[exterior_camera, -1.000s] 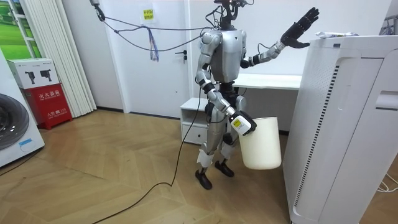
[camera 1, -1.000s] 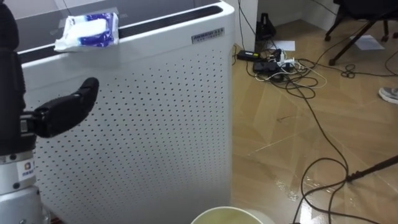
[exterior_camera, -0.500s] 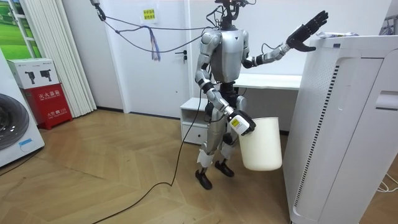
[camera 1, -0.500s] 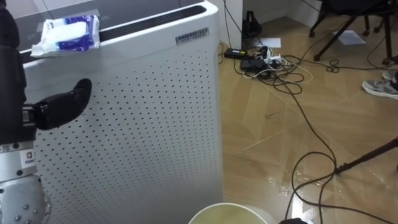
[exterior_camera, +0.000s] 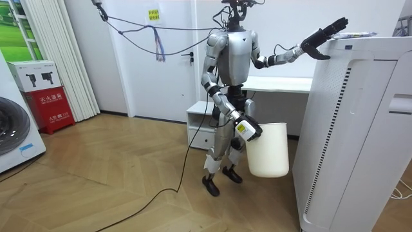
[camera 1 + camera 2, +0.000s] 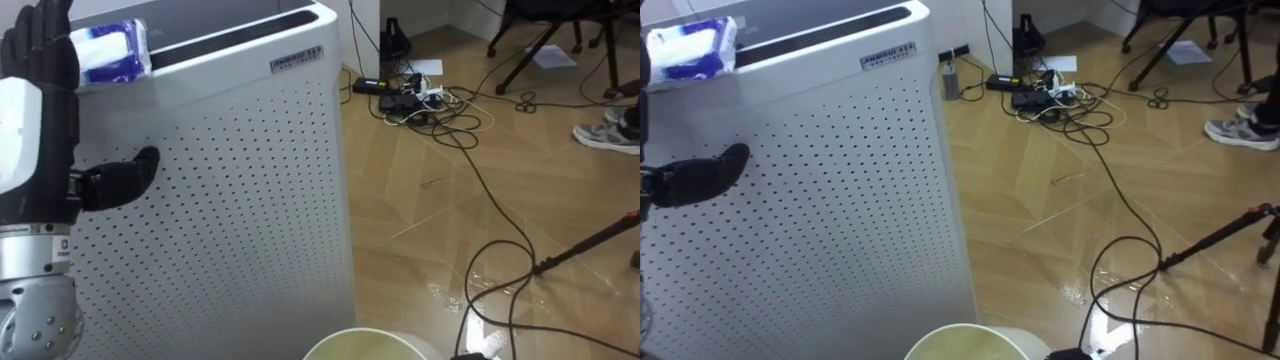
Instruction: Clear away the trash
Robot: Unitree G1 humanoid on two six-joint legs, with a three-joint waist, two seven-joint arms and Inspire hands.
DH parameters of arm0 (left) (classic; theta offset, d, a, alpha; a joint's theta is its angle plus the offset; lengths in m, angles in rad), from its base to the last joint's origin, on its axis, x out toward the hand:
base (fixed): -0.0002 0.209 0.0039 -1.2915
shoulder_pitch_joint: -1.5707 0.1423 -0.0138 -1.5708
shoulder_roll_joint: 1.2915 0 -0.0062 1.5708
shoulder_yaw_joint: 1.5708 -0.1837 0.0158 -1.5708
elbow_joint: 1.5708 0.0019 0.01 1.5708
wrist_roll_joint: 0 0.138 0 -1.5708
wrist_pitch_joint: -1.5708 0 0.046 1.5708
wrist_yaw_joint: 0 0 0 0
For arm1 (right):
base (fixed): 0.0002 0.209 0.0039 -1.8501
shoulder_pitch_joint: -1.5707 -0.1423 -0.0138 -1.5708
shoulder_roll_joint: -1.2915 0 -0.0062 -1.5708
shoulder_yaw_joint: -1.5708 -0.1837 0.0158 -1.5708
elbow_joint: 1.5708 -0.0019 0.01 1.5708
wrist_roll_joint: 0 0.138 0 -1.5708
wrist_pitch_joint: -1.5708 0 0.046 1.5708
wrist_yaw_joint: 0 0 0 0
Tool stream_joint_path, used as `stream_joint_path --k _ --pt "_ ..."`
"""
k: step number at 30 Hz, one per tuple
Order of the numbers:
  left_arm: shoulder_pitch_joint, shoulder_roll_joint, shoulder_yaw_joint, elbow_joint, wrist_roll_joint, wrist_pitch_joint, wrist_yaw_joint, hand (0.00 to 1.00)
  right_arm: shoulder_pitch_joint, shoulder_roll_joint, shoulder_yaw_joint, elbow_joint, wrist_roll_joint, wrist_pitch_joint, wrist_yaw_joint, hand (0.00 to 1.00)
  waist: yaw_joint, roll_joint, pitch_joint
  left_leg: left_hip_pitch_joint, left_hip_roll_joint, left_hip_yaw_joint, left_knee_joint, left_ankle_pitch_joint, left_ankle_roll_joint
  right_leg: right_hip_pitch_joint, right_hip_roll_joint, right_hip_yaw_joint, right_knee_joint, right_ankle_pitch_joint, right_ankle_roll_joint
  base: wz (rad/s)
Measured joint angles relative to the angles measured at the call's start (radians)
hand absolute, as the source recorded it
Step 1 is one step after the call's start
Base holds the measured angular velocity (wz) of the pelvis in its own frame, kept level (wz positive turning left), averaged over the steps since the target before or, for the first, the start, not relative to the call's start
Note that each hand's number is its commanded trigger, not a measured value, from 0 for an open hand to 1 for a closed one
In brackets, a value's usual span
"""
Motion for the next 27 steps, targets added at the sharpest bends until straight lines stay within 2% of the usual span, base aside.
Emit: stream_joint_path --k 4,7,10,12,13,14,16,22,26,27 --pt "0.000 0.013 0.000 0.001 0.002 0.007 -0.007 0.00 0.000 -0.006 0.000 0.000 0.000 0.017 0.000 1.00 0.001 0.007 0.0026 -0.006 0.000 0.000 0.003 0.000 0.000 -0.005 0.000 -0.002 0.001 0.000 0.000 0.00" --pt "0.000 0.041 0.000 0.001 0.020 0.015 -0.015 0.00 0.000 -0.010 0.000 0.000 -0.003 0.025 0.000 1.00 0.001 0.016 0.0023 -0.009 0.000 0.000 0.003 0.000 0.000 -0.009 -0.001 -0.006 0.002 0.000 0.000 0.00" --pt "0.000 0.048 0.001 0.000 0.047 0.019 -0.034 0.00 0.000 -0.015 0.000 0.000 -0.010 0.039 0.000 1.00 0.004 0.026 -0.0029 -0.013 0.000 -0.001 0.003 0.000 0.000 -0.017 -0.001 -0.007 0.002 0.000 0.000 0.00" --pt "-0.001 0.048 0.001 0.000 0.048 0.023 -0.049 0.34 0.000 -0.020 0.000 0.000 -0.031 0.042 0.003 1.00 0.009 0.030 -0.0058 -0.012 0.000 -0.001 0.003 0.001 0.000 -0.016 0.000 -0.006 0.002 0.000 0.000 0.00" --pt "-0.001 0.048 0.001 0.000 0.048 0.025 -0.053 0.56 0.000 -0.021 0.000 0.000 -0.032 0.042 0.003 1.00 0.010 0.030 -0.0058 -0.011 0.000 -0.001 0.003 0.001 -0.001 -0.016 0.000 -0.006 0.002 0.000 0.000 0.00" --pt "-0.001 0.048 0.001 0.001 0.048 0.030 -0.059 0.75 0.000 -0.023 0.000 0.000 -0.035 0.042 0.003 1.00 0.013 0.030 -0.0056 -0.008 0.001 0.000 0.002 0.001 -0.001 -0.015 0.000 -0.005 0.002 0.000 0.000 0.00" --pt "-0.001 0.048 0.001 0.001 0.049 0.034 -0.077 1.00 0.000 -0.029 0.000 0.000 -0.035 0.043 0.003 1.00 0.020 0.028 -0.0046 -0.007 0.001 0.001 0.000 0.001 -0.002 -0.015 0.001 0.001 0.002 0.000 0.000 -0.02" --pt "-0.008 0.048 0.003 -0.002 0.093 0.035 -0.128 1.00 0.000 -0.030 0.004 0.000 -0.037 0.047 0.003 1.00 0.027 0.022 -0.0042 -0.006 0.003 0.004 0.000 0.004 -0.004 -0.011 0.003 0.006 0.007 0.000 0.000 0.00" --pt "-0.040 0.048 0.014 -0.002 0.111 0.039 -0.138 1.00 0.000 -0.029 0.011 -0.003 -0.037 0.068 0.005 1.00 0.027 0.017 -0.0079 0.006 0.004 0.010 0.000 0.005 -0.004 -0.001 0.003 0.006 0.007 0.001 -0.002 -0.03" --pt "-0.051 0.047 0.014 -0.002 0.114 0.054 -0.142 1.00 0.000 -0.029 0.011 -0.006 -0.038 0.081 0.010 1.00 0.024 0.019 -0.0087 0.011 0.005 0.016 -0.001 0.005 -0.004 0.001 0.003 0.006 0.007 0.001 -0.002 -0.06"
